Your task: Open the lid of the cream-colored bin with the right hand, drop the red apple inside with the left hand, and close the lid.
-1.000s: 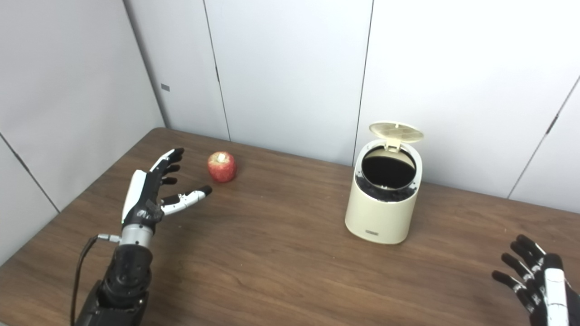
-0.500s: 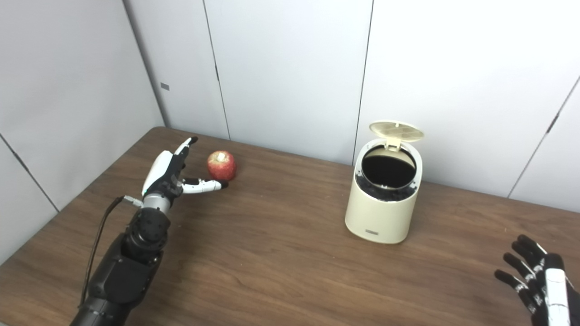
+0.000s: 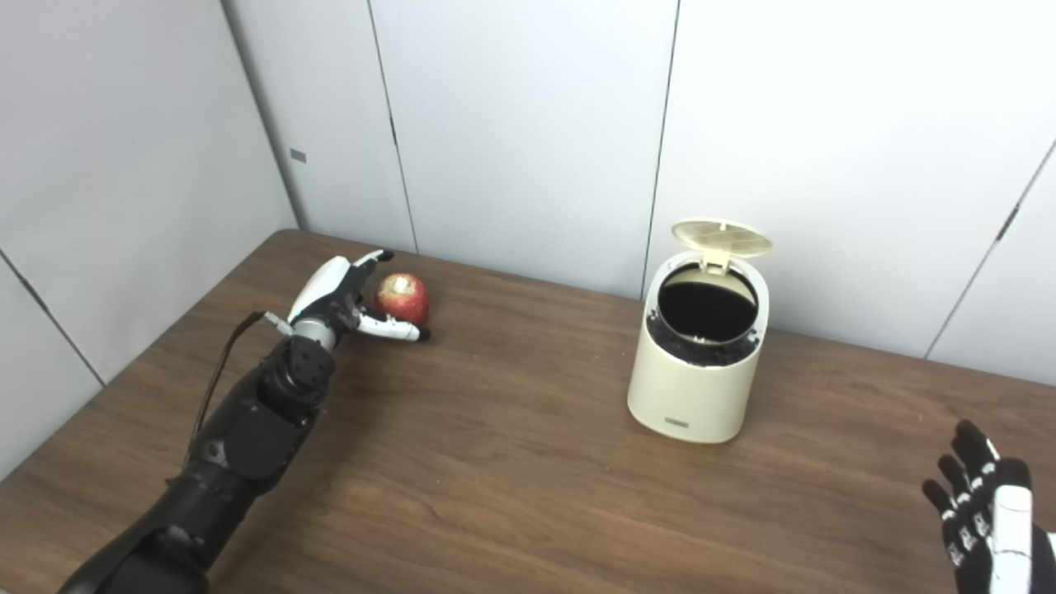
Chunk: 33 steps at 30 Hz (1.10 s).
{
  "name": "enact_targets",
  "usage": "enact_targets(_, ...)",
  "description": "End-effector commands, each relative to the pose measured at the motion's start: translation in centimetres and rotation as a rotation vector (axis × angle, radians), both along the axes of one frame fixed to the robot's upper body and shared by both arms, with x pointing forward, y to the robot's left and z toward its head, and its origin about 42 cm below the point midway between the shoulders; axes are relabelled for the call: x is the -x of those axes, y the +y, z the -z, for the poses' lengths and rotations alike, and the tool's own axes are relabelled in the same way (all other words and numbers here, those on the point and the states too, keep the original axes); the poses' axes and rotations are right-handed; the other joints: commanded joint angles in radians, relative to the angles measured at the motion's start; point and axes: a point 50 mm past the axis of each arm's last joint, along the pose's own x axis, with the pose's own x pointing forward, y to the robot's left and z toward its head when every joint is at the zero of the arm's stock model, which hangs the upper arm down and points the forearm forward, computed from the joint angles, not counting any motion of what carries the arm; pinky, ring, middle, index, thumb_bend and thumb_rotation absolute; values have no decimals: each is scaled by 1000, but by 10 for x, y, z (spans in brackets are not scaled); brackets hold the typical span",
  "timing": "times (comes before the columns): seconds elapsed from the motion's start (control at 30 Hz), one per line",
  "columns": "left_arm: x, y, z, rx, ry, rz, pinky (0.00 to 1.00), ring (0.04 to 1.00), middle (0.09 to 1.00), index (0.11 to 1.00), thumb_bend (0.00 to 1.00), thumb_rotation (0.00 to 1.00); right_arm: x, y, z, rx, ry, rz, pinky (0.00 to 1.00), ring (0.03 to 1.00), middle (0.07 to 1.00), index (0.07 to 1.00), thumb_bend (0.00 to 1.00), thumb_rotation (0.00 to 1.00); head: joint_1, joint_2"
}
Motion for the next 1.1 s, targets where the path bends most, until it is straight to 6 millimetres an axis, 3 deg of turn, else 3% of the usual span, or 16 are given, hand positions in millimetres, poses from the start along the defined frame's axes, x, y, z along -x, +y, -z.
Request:
enact_targets(0.0,-15,10,-41,-60,-86,21,767,930,970,964,992,184,-1,5,-16,-2,-71,-10,942,987,991,959,449,1000,-2,0)
enact_targets(0.3,-23,12,-47,-79,-54,54,665,790,872,878,926,150,-2,6,-14,-12,-72,3,942,993,992,966,414,1000,-12,-2)
enact_targets(0.4,-24,12,-47,-55,-51,60,595,712,802,829,877,63,-2,6,-14,-15,-74,1,934,987,988,959,388,1000,-17,-2)
enact_targets(0.6,-25,11,-43,48,-84,70,535,576,645,655,785,0,-3,4,-11,-5,-71,0,905,971,976,947,387,1000,-23,-2)
enact_targets(0.63,-25,10,-41,50,-85,72,525,558,622,576,652,17,-3,4,-11,-8,-71,0,903,971,975,946,390,1000,-23,-2)
enact_targets(0.7,-25,10,-39,50,-84,74,507,537,532,501,548,3,-3,3,-10,-12,-72,0,903,972,974,943,399,1000,-24,-1)
enact_targets(0.8,-26,8,-36,53,-59,73,459,450,526,476,505,0,-3,2,-10,-17,-74,2,895,963,965,934,418,1000,-27,1)
enact_targets(0.87,-25,7,-36,53,-54,77,409,448,513,468,483,0,-3,3,-10,-25,-75,0,889,959,961,931,404,1000,-29,2)
enact_targets(1.07,-25,3,-38,40,-48,76,426,464,507,454,479,0,-5,2,-8,-28,-74,2,896,967,963,930,377,1000,-35,1)
